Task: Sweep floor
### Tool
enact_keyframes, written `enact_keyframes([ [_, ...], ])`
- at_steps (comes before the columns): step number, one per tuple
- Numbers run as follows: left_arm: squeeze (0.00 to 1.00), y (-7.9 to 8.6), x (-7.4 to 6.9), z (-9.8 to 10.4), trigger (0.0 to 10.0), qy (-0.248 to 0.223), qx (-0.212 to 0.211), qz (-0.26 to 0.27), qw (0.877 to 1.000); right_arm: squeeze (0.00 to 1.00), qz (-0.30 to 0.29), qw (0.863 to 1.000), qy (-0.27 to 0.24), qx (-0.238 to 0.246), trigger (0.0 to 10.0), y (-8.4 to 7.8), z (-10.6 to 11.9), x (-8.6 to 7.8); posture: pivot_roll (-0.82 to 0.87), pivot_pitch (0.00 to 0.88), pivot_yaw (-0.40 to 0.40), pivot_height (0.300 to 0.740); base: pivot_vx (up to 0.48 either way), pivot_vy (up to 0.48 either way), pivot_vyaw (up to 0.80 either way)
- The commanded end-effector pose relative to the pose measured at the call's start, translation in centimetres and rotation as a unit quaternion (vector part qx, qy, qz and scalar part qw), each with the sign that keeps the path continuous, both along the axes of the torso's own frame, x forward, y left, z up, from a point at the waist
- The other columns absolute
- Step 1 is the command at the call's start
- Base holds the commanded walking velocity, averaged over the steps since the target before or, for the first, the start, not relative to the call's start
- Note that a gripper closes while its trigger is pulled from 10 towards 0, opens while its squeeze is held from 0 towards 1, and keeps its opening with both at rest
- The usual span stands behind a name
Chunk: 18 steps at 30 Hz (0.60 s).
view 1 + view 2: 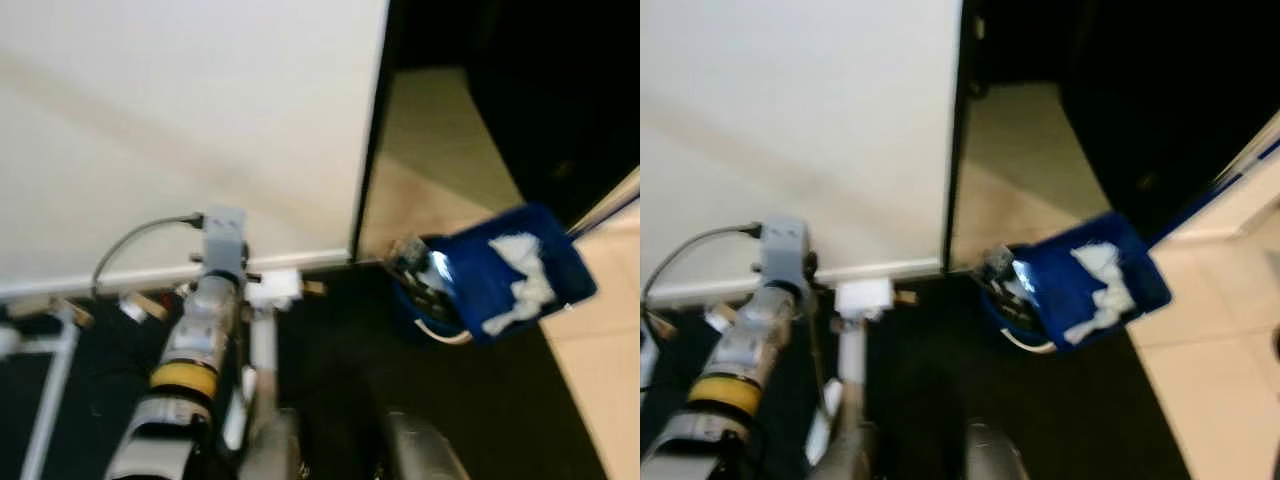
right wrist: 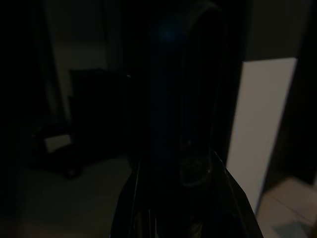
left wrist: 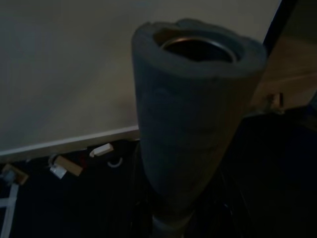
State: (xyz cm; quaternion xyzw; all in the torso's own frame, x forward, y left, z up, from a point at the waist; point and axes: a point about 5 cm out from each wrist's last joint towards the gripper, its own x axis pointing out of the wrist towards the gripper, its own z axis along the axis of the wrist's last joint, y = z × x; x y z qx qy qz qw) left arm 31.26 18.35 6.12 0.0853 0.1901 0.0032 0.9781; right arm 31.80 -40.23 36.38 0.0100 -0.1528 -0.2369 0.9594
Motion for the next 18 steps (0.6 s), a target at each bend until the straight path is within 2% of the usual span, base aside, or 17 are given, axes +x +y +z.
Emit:
enact_keyframes([
  [1,0.00,0.24,-0.46,-0.71,10.0,0.014,0.005,0.006,1.000,0.00,-0.003,0.999,-0.035,-0.004,10.0,-0.18,1.21,-0.50,-0.02,0.067,-0.029,0.740,0.000,-0.480,0.80],
  [10,0.00,0.58,-0.55,-1.03,10.0,0.021,0.012,0.022,0.999,0.00,-0.007,0.999,-0.044,-0.006,10.0,0.01,1.12,-0.15,-0.02,0.072,-0.030,0.740,0.000,-0.480,0.80],
  [12,0.00,0.71,-0.54,-1.18,10.0,0.026,0.008,0.037,0.999,0.00,-0.009,0.999,-0.048,-0.001,10.0,0.06,1.01,-0.03,-0.02,0.072,-0.030,0.740,0.000,0.000,0.80],
  [18,0.00,0.61,-0.57,-1.06,10.0,0.024,-0.015,0.048,0.998,0.00,-0.012,0.997,-0.076,0.009,10.0,0.27,1.16,0.12,-0.01,0.073,-0.031,0.740,0.000,0.000,0.00],
])
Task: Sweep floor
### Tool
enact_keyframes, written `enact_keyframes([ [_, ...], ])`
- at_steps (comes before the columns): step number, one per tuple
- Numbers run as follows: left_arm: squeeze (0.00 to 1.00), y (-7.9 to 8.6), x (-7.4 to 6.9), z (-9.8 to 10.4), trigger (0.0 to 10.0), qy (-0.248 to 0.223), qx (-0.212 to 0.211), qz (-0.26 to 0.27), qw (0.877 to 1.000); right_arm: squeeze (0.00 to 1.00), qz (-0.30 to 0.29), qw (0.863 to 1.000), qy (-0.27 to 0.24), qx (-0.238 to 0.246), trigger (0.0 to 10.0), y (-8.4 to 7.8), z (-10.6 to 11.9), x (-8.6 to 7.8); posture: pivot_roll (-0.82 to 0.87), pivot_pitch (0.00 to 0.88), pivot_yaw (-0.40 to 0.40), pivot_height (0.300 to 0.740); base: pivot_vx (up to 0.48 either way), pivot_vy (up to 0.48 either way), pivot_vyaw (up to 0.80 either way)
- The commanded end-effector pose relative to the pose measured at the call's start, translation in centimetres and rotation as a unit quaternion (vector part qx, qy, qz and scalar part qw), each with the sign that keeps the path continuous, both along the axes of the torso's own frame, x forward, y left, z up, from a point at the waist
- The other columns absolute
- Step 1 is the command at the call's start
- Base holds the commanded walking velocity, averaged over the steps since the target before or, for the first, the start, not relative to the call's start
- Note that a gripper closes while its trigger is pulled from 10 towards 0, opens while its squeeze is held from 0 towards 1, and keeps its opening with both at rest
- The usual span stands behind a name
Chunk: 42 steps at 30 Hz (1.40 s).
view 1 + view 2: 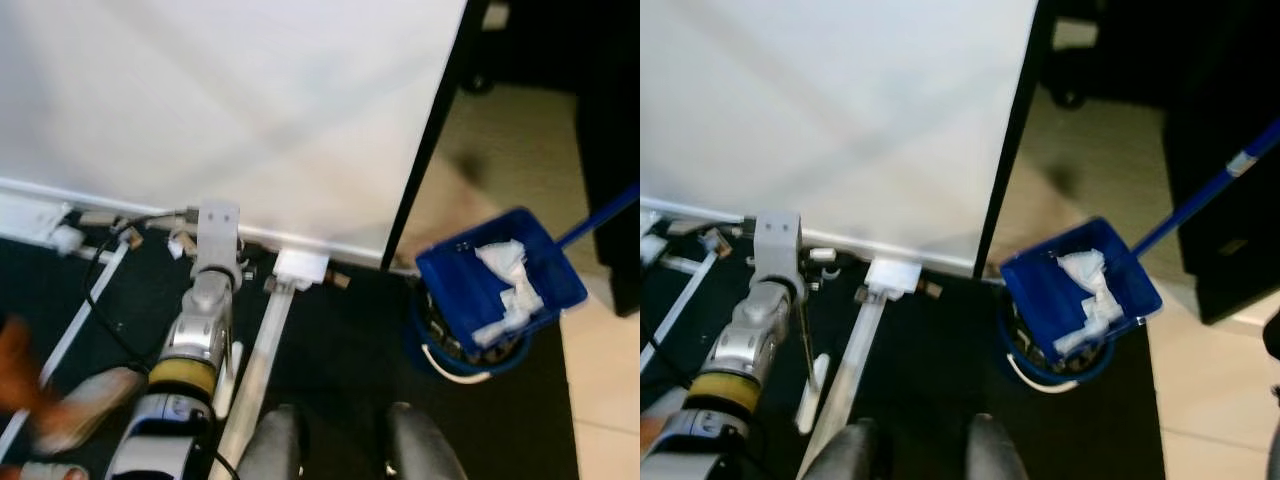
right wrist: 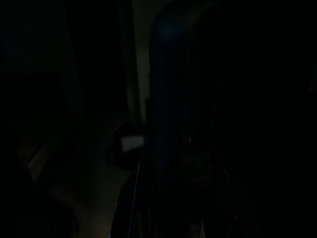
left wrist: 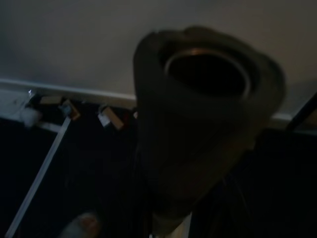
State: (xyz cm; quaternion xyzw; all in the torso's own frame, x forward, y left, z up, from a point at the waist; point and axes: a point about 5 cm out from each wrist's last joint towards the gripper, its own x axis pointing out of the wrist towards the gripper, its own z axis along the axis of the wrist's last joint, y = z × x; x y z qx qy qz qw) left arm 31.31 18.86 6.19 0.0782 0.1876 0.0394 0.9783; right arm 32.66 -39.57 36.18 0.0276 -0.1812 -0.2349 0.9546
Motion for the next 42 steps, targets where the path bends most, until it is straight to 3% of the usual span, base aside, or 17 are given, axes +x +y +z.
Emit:
enact_keyframes([
  [1,0.00,0.1,-0.6,-1.1,10.0,0.029,-0.016,0.011,0.999,0.00,-0.016,0.999,-0.044,0.000,10.0,-0.4,1.4,-0.7,-0.01,0.073,-0.031,0.740,0.000,0.000,0.00],
  [9,0.00,0.1,-0.5,-1.0,10.0,0.023,-0.013,0.008,1.000,0.00,-0.053,0.994,-0.085,-0.049,10.0,0.0,1.8,-0.9,-0.01,0.077,-0.028,0.740,0.000,0.000,0.00],
  [10,0.00,0.0,-0.5,-1.0,10.0,0.023,-0.010,0.007,1.000,0.00,-0.064,0.991,-0.090,-0.075,10.0,0.3,1.3,-0.8,-0.01,0.077,-0.027,0.740,0.000,0.000,0.00],
  [20,0.00,0.4,-0.6,-0.9,10.0,0.019,-0.001,0.008,1.000,0.00,-0.073,0.980,-0.130,-0.135,10.0,1.9,-0.2,-0.3,-0.01,0.086,-0.019,0.740,0.000,-0.096,0.00],
  [23,0.00,0.2,-0.5,-0.5,10.0,0.004,-0.026,0.019,0.999,0.00,-0.059,0.972,-0.159,-0.162,10.0,3.9,-1.2,0.4,0.00,0.087,-0.023,0.740,0.000,-0.249,0.00],
  [40,0.00,0.5,-0.7,-0.6,10.0,0.001,-0.021,0.011,1.000,0.00,0.000,0.948,-0.224,-0.227,10.0,8.7,-2.3,1.5,0.01,0.074,-0.030,0.740,0.000,0.000,0.00],
  [41,0.00,0.4,-0.8,-0.7,10.0,0.001,-0.022,0.010,1.000,0.00,0.026,0.940,-0.239,-0.243,10.0,10.1,-2.3,1.6,0.01,0.072,-0.033,0.740,0.000,0.000,0.00],
  [42,0.00,0.4,-0.8,-0.7,10.0,0.001,-0.022,0.010,1.000,0.00,0.026,0.940,-0.239,-0.243,10.0,10.1,-2.3,1.6,0.01,0.072,-0.033,0.740,0.000,0.000,0.00],
])
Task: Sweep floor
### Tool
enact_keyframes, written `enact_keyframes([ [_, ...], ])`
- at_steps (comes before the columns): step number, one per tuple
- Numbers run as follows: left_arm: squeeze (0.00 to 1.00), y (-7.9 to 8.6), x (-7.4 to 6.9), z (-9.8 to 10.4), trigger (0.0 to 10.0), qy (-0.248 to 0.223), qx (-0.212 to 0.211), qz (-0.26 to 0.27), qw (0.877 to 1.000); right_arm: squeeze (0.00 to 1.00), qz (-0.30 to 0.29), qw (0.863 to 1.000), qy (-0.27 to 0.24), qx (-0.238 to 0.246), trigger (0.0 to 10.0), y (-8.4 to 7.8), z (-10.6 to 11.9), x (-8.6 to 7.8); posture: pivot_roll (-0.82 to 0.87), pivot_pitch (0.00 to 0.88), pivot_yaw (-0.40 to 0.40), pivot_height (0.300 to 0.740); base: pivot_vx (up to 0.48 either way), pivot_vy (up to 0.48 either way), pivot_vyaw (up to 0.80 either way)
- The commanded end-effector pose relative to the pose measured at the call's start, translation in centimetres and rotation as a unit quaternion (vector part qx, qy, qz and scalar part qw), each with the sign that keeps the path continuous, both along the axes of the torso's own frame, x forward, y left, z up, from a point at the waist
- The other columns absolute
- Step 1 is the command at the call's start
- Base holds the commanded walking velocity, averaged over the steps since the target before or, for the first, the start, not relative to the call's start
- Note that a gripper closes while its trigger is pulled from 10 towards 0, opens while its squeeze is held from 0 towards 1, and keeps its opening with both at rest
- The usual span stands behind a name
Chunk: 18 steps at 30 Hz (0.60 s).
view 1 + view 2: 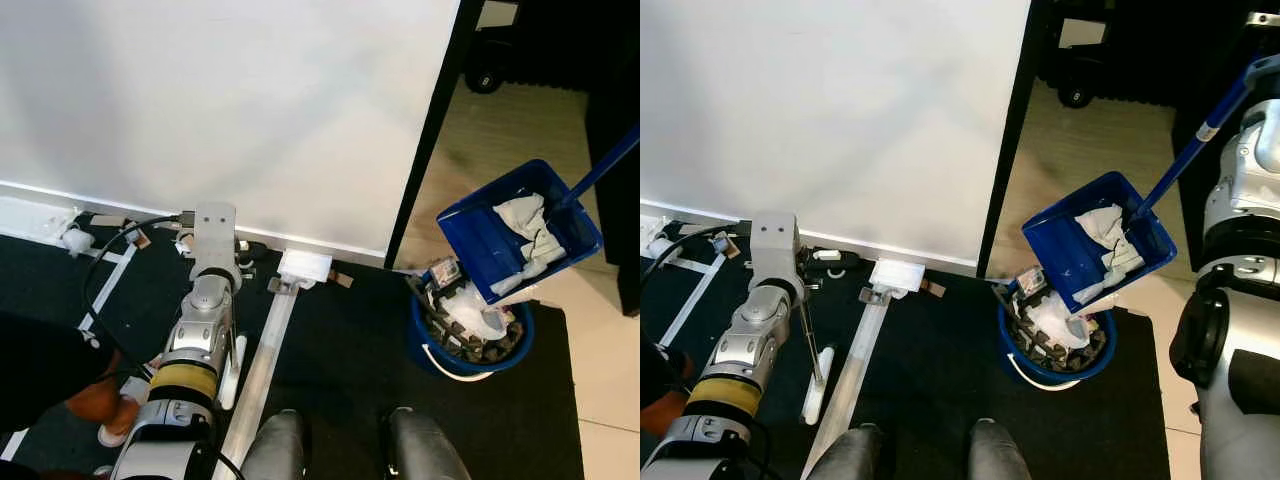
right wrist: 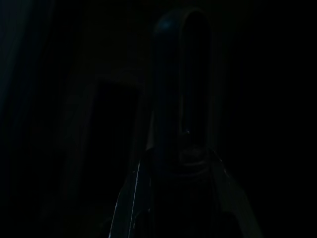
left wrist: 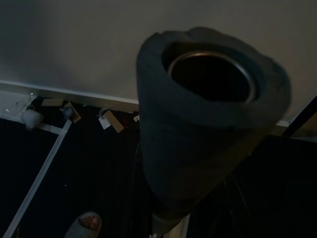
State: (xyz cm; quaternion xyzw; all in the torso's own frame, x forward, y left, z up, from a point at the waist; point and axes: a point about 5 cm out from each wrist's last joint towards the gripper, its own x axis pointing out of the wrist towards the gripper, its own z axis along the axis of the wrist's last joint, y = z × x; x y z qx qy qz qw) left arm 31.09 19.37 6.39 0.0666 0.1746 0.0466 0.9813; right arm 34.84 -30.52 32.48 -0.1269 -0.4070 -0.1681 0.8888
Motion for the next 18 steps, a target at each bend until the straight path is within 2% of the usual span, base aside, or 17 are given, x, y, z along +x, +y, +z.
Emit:
enact_keyframes([
  [1,0.00,-0.2,-0.5,-0.8,10.0,0.016,-0.012,0.001,1.000,0.00,0.025,0.997,-0.050,-0.048,10.0,1.6,1.4,-0.6,0.01,0.072,-0.033,0.740,0.000,0.000,0.00],
  [4,0.00,-0.2,-0.5,-0.8,10.0,0.014,-0.013,0.002,1.000,0.00,0.066,0.991,-0.063,-0.100,10.0,4.2,0.9,-0.7,0.01,0.073,-0.034,0.740,0.000,0.000,0.00],
  [5,0.00,-0.2,-0.5,-0.8,10.0,0.014,-0.013,0.002,1.000,0.00,0.066,0.991,-0.063,-0.100,10.0,4.2,0.9,-0.7,0.01,0.073,-0.034,0.740,0.000,0.000,0.00],
  [6,0.00,-0.2,-0.4,-0.8,10.0,0.014,-0.014,0.002,1.000,0.00,0.086,0.986,-0.070,-0.122,10.0,5.5,0.3,-0.9,0.00,0.077,-0.032,0.740,0.000,0.000,0.00],
  [7,0.00,-0.2,-0.4,-0.8,10.0,0.014,-0.014,0.002,1.000,0.00,0.086,0.986,-0.070,-0.122,10.0,5.5,0.3,-0.9,0.00,0.077,-0.032,0.740,0.000,0.000,0.00],
  [9,0.00,-0.3,-0.4,-0.8,10.0,0.015,-0.017,0.001,1.000,0.00,0.111,0.983,-0.064,-0.135,10.0,7.0,-0.9,-1.0,0.00,0.079,-0.031,0.740,0.000,0.000,0.00],
  [14,0.00,-0.4,-0.4,-0.8,10.0,0.016,-0.019,-0.001,1.000,0.00,0.132,0.980,-0.055,-0.137,10.0,8.2,-2.1,-1.3,0.00,0.086,-0.030,0.740,0.000,0.000,0.00],
  [18,0.00,-0.6,-0.5,-0.7,10.0,0.018,-0.024,-0.004,1.000,0.00,0.162,0.975,-0.044,-0.145,10.0,9.5,-3.0,-2.2,0.00,0.089,-0.031,0.740,0.000,0.000,0.00],
])
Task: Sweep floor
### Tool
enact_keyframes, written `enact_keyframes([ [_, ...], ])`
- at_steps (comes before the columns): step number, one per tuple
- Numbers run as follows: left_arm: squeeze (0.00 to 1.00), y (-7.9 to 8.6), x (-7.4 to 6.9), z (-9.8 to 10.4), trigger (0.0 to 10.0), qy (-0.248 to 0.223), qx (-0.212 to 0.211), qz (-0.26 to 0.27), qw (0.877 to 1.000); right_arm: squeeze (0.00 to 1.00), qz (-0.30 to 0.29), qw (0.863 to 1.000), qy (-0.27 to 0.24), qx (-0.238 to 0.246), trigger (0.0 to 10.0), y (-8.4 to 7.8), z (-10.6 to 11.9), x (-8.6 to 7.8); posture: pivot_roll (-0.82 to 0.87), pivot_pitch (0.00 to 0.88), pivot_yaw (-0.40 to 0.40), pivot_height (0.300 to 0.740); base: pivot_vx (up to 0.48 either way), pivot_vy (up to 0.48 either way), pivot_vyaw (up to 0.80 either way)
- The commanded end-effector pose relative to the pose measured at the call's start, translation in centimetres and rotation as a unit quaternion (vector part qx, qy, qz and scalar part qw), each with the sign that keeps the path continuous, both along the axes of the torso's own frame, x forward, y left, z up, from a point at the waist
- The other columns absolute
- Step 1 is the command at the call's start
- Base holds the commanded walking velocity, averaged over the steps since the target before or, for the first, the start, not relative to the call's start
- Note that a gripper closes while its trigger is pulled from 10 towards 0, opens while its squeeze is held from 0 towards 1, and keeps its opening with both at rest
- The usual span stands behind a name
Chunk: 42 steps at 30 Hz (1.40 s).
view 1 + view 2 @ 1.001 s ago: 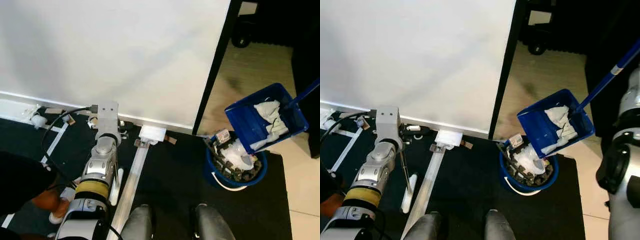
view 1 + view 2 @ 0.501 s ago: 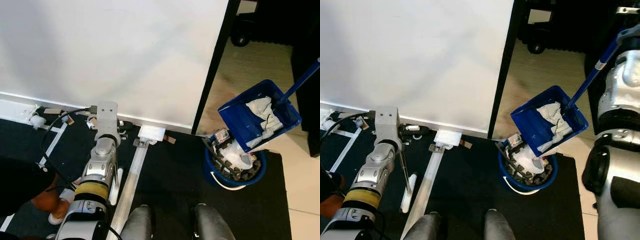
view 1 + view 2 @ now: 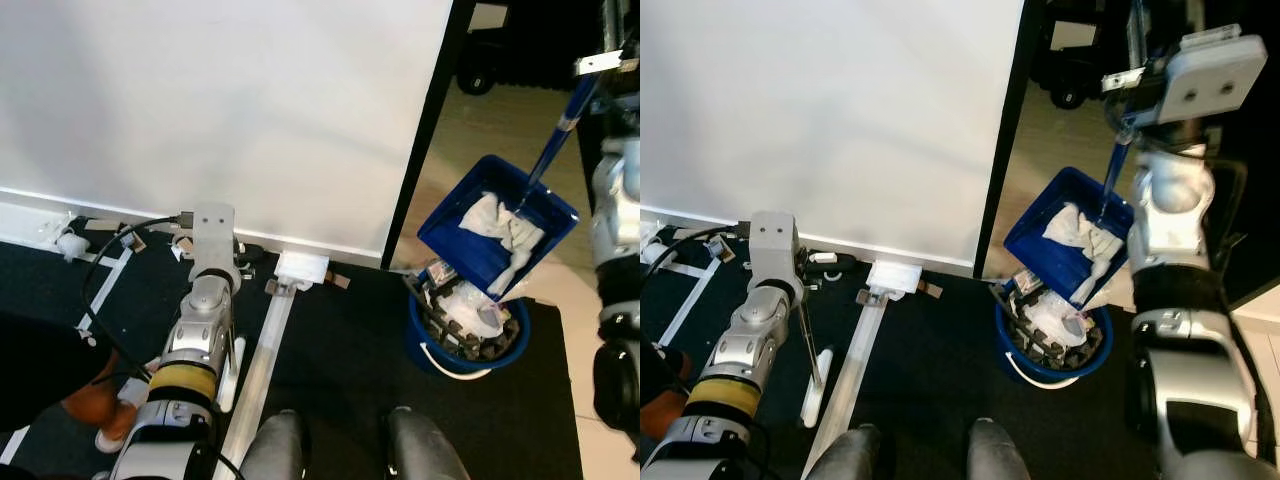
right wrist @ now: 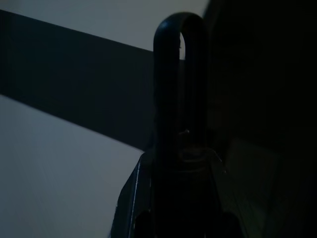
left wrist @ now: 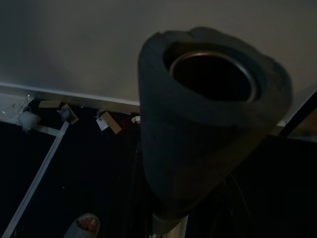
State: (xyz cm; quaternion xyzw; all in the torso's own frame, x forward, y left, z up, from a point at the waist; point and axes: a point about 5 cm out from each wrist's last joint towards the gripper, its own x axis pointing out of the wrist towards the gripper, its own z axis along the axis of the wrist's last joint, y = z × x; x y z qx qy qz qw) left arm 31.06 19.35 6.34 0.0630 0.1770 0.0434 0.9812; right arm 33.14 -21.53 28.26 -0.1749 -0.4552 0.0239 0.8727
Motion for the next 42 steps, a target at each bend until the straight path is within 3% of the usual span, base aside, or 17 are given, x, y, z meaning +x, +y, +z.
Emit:
enact_keyframes([
  [1,0.00,-0.5,-0.5,-0.7,10.0,0.017,-0.021,-0.002,1.000,0.00,0.019,1.000,-0.020,-0.013,10.0,0.9,0.8,-0.9,-0.01,0.089,-0.030,0.740,0.000,0.000,0.00],
  [8,0.00,-0.7,-0.6,-0.8,10.0,0.020,-0.022,-0.006,1.000,0.00,0.053,0.998,0.004,-0.041,10.0,2.9,-1.1,-2.6,-0.01,0.092,-0.025,0.740,0.000,0.000,0.00],
  [15,0.00,-0.9,-0.3,-0.6,10.0,0.019,-0.022,-0.011,1.000,0.00,0.067,0.993,-0.013,-0.095,10.0,3.8,-0.3,-3.5,-0.01,0.091,-0.018,0.740,0.000,0.000,0.00],
  [20,0.00,-0.9,-0.3,-0.6,10.0,0.020,-0.022,-0.012,0.999,0.00,0.066,0.990,-0.023,-0.123,10.0,4.0,0.3,-3.8,-0.01,0.089,-0.018,0.740,0.000,0.000,0.00],
  [26,0.00,-0.9,-0.4,-0.8,10.0,0.025,-0.019,-0.014,0.999,0.00,0.046,0.992,-0.017,-0.117,10.0,3.2,0.7,-3.4,-0.01,0.089,-0.018,0.740,0.000,0.000,0.00],
  [29,0.00,-1.0,-0.4,-0.9,10.0,0.030,-0.016,-0.016,0.999,0.00,0.017,0.997,-0.006,-0.077,10.0,1.8,1.4,-2.8,-0.01,0.087,-0.018,0.740,0.000,0.000,0.00],
  [32,0.00,-0.9,-0.3,-1.1,10.0,0.033,-0.015,-0.016,0.999,0.00,-0.030,0.999,-0.011,0.011,10.0,-1.7,3.6,-2.1,-0.01,0.084,-0.017,0.740,0.000,0.000,0.00],
  [33,0.00,-0.9,-0.3,-1.1,10.0,0.033,-0.015,-0.016,0.999,0.00,-0.030,0.999,-0.011,0.011,10.0,-1.7,3.6,-2.1,-0.01,0.084,-0.017,0.740,0.000,0.000,0.00],
  [36,0.00,-0.7,-0.3,-1.0,10.0,0.031,-0.015,-0.014,0.999,0.00,-0.066,0.997,-0.038,0.033,10.0,-3.9,5.7,-2.3,-0.01,0.084,-0.017,0.740,0.000,0.000,0.00],
  [42,0.00,-0.8,-0.1,-0.8,10.0,0.029,-0.010,-0.020,0.999,0.00,-0.083,0.994,-0.049,0.042,10.0,-5.4,7.2,-2.4,-0.01,0.077,-0.015,0.740,0.000,-0.054,0.00],
])
